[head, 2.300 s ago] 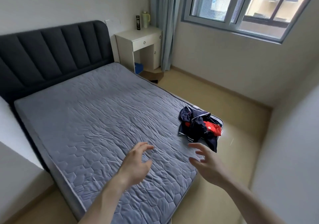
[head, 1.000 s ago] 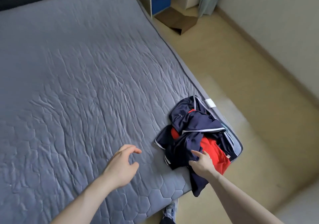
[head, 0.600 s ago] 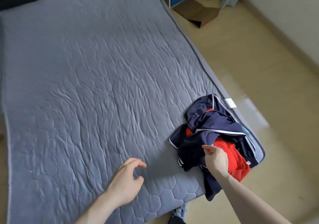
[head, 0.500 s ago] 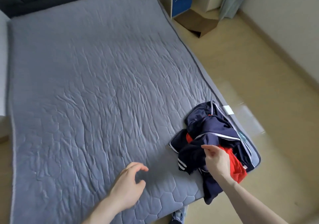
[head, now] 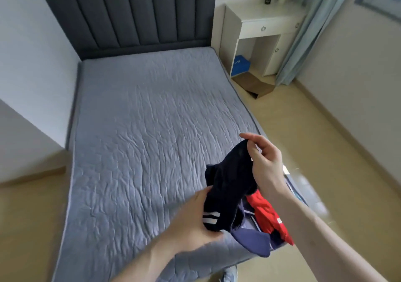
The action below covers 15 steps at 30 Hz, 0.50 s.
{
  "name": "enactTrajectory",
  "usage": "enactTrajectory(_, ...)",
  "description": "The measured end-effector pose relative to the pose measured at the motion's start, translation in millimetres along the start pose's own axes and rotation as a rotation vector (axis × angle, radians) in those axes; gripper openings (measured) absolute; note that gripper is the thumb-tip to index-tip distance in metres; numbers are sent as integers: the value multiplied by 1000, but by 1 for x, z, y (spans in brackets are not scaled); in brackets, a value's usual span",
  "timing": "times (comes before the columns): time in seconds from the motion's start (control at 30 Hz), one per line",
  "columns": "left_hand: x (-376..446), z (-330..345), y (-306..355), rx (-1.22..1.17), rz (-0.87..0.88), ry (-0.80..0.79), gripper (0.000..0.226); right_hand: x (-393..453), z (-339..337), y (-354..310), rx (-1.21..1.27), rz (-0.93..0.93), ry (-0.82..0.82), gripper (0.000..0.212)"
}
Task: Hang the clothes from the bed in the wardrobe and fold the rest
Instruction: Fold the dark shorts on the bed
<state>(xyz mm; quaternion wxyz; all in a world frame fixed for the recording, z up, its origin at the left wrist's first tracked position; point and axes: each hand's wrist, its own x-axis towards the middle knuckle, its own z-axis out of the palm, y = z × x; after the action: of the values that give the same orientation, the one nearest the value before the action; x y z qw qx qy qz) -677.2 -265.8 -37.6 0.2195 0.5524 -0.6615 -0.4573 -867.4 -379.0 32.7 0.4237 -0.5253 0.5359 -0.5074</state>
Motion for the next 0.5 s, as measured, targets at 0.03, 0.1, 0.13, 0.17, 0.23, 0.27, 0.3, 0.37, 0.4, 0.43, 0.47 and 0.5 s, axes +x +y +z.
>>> enactTrajectory(0.03,-12,-7,4,-6,0,73,68,-2,12,-12,11,-6,-10,31)
enactTrajectory(0.1,-38,-32,6,-25,-18,301,33,-4,39,-40,13,13,-27,32)
enactTrajectory(0.13,-44,-47,7,-78,-36,402,30,-1,46,-50,-2,36,-15,33)
enactTrajectory(0.17,-50,-65,9,-136,-42,495,30,4,52,-59,-21,51,-5,33)
enactTrajectory(0.23,-69,-111,17,-193,-4,661,30,6,64,-74,-46,103,-30,34)
enactTrajectory(0.27,-77,-133,23,-182,29,727,30,6,71,-80,-42,139,-61,34)
enactTrajectory(0.3,-80,-152,30,-161,53,768,30,7,75,-83,-42,175,-91,35)
enactTrajectory(0.37,-86,-184,43,-127,38,760,23,4,86,-88,-44,219,-164,34)
enactTrajectory(0.4,-88,-196,48,-129,29,726,21,2,93,-90,-38,233,-204,31)
enactTrajectory(0.43,-89,-206,53,-150,23,689,21,-1,98,-92,-21,248,-252,27)
enactTrajectory(0.47,-91,-213,59,-197,8,667,20,-5,103,-95,8,266,-326,23)
enactTrajectory(0.5,-92,-218,64,-251,-17,649,19,-11,106,-97,29,289,-424,27)
